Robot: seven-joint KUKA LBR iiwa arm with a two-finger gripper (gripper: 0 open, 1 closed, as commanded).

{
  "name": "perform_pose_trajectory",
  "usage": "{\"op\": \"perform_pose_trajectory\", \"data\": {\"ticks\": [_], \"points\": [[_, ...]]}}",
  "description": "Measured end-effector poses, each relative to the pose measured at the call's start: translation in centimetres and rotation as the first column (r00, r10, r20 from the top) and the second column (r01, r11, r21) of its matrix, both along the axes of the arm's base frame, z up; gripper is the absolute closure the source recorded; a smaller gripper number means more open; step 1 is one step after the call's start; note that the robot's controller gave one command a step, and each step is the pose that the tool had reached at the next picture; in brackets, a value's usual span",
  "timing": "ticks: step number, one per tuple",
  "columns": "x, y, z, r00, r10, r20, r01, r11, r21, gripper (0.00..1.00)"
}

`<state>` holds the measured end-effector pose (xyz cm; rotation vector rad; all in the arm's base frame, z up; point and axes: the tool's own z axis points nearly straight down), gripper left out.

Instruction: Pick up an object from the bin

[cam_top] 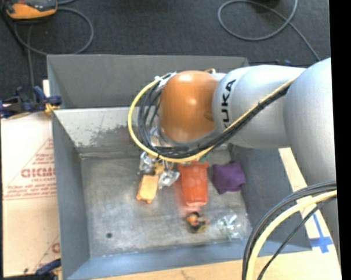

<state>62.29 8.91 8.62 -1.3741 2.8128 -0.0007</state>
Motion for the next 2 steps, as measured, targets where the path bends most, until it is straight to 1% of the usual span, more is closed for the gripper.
{"op": "perform_pose_trajectory", "data": {"ticks": [1,2], "points": [[-0.1,0.0,0.3,1.000,-0.001,-0.002,0.001,1.000,0.000,1.00],[-0.2,-0.1,1.6,1.000,-0.002,-0.009,0.002,1.000,-0.003,1.00]]}}
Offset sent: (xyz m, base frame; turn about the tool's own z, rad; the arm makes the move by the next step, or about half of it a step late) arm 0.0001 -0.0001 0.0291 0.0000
